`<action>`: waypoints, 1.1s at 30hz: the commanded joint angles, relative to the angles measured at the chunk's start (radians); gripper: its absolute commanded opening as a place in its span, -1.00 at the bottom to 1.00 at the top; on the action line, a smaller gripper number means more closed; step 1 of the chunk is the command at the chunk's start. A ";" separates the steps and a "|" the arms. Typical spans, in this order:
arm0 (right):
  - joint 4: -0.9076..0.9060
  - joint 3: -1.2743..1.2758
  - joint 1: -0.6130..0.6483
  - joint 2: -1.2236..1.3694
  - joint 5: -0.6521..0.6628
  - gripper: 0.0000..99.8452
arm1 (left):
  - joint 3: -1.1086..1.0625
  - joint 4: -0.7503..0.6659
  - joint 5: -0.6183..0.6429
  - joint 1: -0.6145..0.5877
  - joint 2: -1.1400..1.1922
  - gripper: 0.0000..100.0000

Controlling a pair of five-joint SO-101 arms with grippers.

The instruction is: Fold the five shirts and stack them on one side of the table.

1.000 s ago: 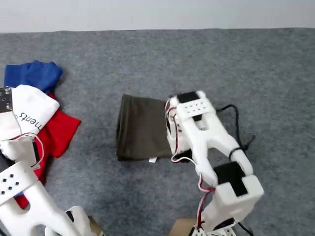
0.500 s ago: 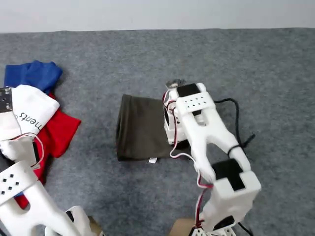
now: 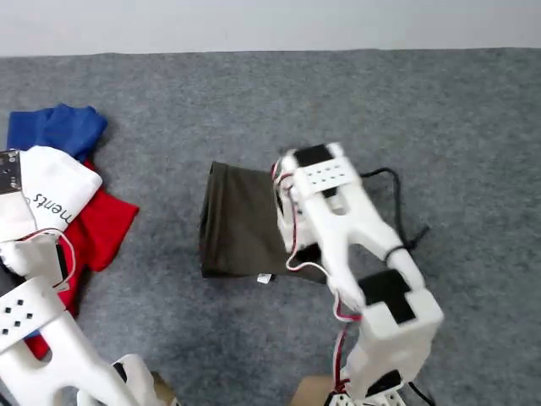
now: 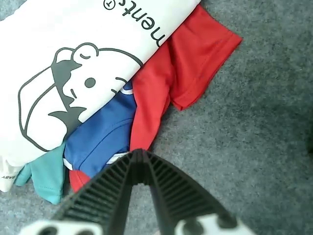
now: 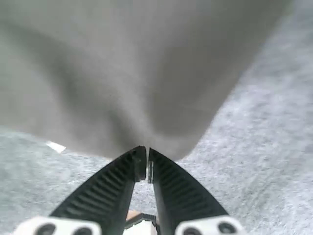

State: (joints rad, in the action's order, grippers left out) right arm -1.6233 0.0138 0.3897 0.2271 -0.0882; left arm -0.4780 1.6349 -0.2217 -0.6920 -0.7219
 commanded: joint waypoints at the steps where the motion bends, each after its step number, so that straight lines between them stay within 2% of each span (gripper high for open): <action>1: -0.033 -0.127 0.007 -0.151 0.049 -0.98 | 0.033 -0.023 -0.006 -0.003 -0.018 -0.99; 5: -0.001 -0.204 -0.004 -0.209 0.101 -0.98 | 0.033 -0.032 -0.006 -0.003 -0.018 -0.99; 9: 0.114 -0.213 -0.076 -0.189 0.123 -0.98 | 0.033 -0.032 -0.006 0.000 -0.018 -0.99; 13: 0.203 -0.213 -0.127 -0.110 0.123 -0.98 | 0.033 -0.032 -0.006 0.066 -0.018 -0.99; 19: 0.317 -0.213 -0.139 0.047 0.123 -0.98 | 0.028 -0.032 -0.006 0.161 -0.018 -0.99; 28: 0.602 -0.218 -0.197 0.280 0.126 -0.98 | 0.028 -0.031 -0.006 0.164 -0.018 -0.99; 33: 0.628 -0.219 -0.203 0.315 0.126 -0.98 | 0.028 -0.031 -0.006 0.166 -0.018 -0.99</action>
State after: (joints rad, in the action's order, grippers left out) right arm -1.0188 -0.1488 0.1964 0.5539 0.0269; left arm -0.4780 1.6226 -0.2217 -0.5340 -0.7219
